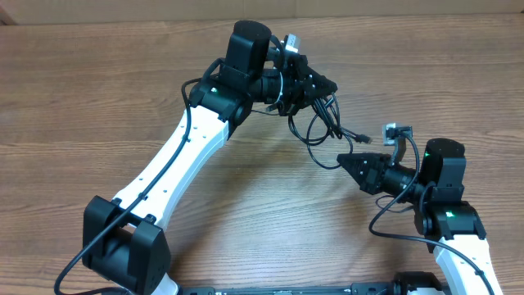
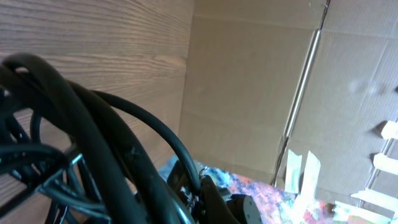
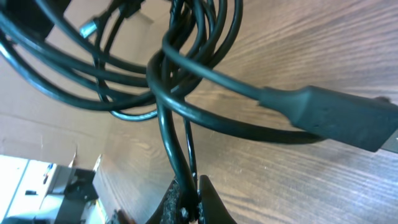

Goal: Untangle cables

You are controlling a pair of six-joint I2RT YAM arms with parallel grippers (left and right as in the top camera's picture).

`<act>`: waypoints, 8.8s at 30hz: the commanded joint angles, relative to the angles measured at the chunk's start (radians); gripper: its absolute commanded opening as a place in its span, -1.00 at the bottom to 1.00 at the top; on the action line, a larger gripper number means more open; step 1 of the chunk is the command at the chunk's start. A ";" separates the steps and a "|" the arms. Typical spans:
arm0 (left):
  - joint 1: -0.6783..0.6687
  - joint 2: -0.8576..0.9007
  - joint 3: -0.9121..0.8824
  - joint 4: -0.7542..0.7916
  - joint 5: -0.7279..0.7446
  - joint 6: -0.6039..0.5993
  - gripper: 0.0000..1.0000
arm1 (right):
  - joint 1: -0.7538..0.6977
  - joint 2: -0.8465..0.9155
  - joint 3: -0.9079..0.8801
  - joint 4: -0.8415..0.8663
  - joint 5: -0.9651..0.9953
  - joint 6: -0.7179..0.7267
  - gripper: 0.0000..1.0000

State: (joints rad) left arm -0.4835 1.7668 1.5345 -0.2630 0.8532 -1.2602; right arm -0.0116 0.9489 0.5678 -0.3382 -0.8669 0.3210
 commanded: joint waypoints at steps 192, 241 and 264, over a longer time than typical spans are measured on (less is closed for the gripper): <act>0.104 -0.028 0.027 -0.661 -0.060 1.100 -0.92 | 0.011 0.002 0.015 0.044 -0.085 0.028 -0.68; 0.042 -0.028 0.027 -0.784 0.371 1.643 -0.92 | 0.011 0.002 0.015 -0.080 0.095 -0.008 1.00; 0.031 -0.028 0.027 -0.729 0.343 1.650 -0.92 | 0.011 0.002 0.015 -0.140 -0.100 -0.121 0.86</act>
State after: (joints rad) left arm -0.4458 1.7672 1.5364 -0.9810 1.2266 0.3527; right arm 0.0013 0.9546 0.5819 -0.4801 -0.9394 0.2268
